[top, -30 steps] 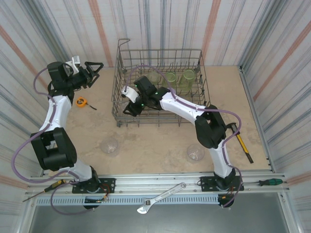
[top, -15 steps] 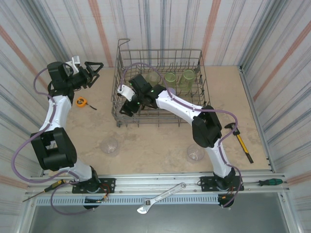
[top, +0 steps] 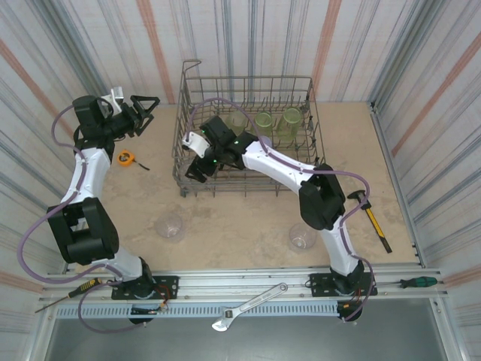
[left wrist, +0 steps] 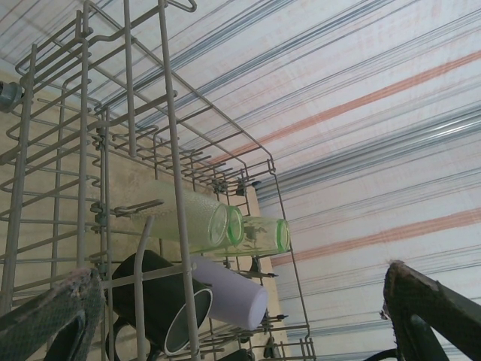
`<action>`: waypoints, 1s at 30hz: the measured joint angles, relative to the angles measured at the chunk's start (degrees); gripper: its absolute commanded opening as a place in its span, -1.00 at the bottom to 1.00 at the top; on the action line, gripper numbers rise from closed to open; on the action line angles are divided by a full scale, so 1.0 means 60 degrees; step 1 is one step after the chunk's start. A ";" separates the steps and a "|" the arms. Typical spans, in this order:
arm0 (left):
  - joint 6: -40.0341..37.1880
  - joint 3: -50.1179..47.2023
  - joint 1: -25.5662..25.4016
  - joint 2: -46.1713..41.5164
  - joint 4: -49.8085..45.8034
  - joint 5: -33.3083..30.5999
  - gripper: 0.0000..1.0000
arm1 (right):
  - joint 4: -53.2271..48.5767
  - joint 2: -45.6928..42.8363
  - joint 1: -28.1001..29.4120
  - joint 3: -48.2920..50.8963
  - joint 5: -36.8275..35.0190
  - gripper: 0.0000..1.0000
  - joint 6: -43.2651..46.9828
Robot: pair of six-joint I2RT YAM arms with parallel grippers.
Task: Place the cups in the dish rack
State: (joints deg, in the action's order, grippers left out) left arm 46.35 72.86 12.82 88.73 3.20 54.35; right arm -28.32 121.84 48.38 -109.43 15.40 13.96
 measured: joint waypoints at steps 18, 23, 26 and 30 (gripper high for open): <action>-0.0233 0.0000 0.0000 0.0000 -0.0474 -0.0277 0.97 | 0.1078 -0.2401 -0.0069 0.2823 -0.0969 0.98 -0.0925; -0.0535 0.0036 0.0015 0.0000 -0.1096 -0.0627 0.97 | 0.1315 -0.3246 -0.0189 0.3716 -0.1137 0.97 -0.1552; -0.0849 0.0178 0.0044 0.0000 -0.1588 -0.0947 0.97 | 0.1490 -0.3840 -0.0313 0.4153 -0.1140 0.97 -0.1993; -0.1494 0.0641 0.0011 0.0000 -0.2586 -0.1687 0.97 | 0.1581 -0.4484 -0.0525 0.4499 -0.1115 0.97 -0.2510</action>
State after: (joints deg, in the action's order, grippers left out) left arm 37.39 76.71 12.88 88.73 -12.32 44.23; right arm -18.83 94.94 45.23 -82.43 8.71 -1.10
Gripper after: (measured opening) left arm 0.986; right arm 0.987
